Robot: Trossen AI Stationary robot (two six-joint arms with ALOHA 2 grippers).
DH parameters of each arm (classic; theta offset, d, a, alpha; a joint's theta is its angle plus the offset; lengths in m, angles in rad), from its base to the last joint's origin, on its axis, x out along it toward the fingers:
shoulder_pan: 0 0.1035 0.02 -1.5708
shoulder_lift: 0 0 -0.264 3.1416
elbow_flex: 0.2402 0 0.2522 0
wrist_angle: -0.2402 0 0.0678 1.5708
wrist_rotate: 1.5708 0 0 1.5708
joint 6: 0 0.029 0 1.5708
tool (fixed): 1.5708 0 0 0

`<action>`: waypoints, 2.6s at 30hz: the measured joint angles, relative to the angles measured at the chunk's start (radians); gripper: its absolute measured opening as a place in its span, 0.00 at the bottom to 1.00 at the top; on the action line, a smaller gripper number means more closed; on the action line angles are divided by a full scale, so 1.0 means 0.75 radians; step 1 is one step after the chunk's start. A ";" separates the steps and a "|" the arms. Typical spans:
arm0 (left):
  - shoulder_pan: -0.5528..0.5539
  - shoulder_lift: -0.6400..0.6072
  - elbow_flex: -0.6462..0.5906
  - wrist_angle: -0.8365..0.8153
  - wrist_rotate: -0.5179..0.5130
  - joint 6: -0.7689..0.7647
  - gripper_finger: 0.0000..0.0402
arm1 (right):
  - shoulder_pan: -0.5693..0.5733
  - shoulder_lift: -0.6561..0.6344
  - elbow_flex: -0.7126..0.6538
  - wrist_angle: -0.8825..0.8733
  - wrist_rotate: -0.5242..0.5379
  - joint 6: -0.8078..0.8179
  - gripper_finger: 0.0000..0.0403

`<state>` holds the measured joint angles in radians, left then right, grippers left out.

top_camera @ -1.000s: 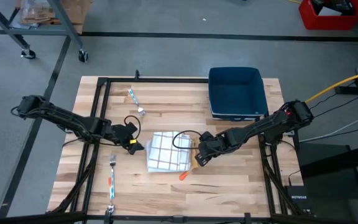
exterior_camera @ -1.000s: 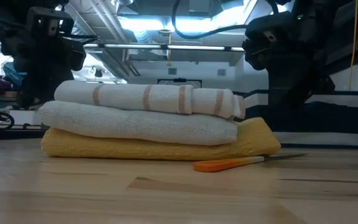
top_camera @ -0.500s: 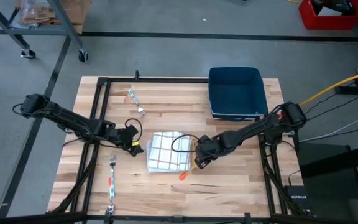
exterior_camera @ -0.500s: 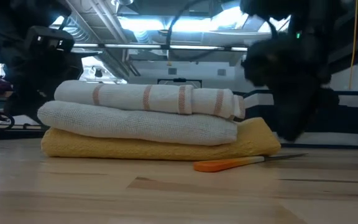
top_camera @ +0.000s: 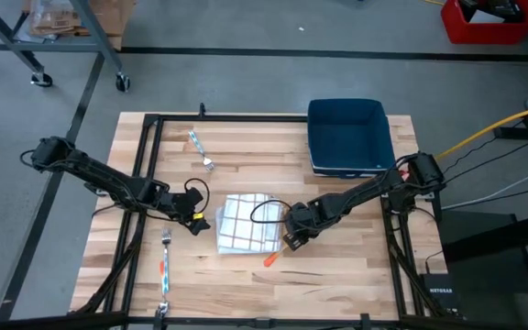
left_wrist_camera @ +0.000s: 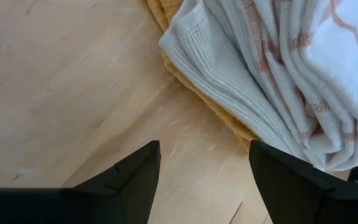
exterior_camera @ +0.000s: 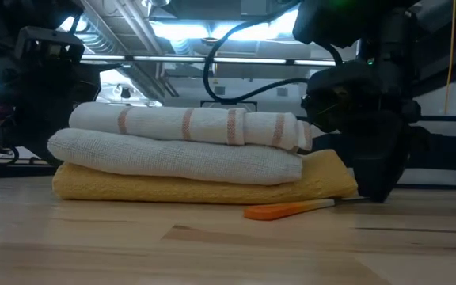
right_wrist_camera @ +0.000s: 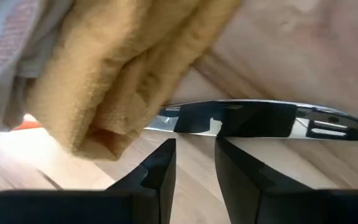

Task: Fold towel
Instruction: Put the stacked folded towels into the blue bin

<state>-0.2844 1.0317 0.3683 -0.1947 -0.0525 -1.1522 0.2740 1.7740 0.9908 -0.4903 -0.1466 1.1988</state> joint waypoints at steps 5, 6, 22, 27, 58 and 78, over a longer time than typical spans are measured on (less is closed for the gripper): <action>0.001 0.000 0.000 0.001 -0.001 0.000 0.59 | -0.011 -0.065 -0.004 -0.055 0.108 0.000 0.28; 0.001 0.000 0.000 0.001 0.000 0.000 0.59 | -0.016 -0.069 -0.003 -0.051 0.115 -0.001 0.28; 0.001 -0.001 -0.001 0.000 -0.014 0.044 0.59 | -0.017 -0.069 -0.002 0.007 0.183 -0.001 0.28; 0.001 -0.001 -0.001 -0.008 -0.014 0.044 0.59 | -0.017 -0.070 -0.002 0.094 0.184 -0.001 0.28; 0.001 -0.001 -0.001 -0.008 -0.014 0.045 0.59 | -0.031 -0.056 -0.001 0.197 0.350 -0.201 0.28; 0.001 -0.001 -0.001 -0.007 -0.014 0.045 0.59 | -0.122 -0.056 -0.001 0.140 0.212 -0.281 0.70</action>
<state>-0.2836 1.0313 0.3679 -0.1997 -0.0631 -1.1187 0.1822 1.7317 0.9897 -0.3850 0.0128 0.9881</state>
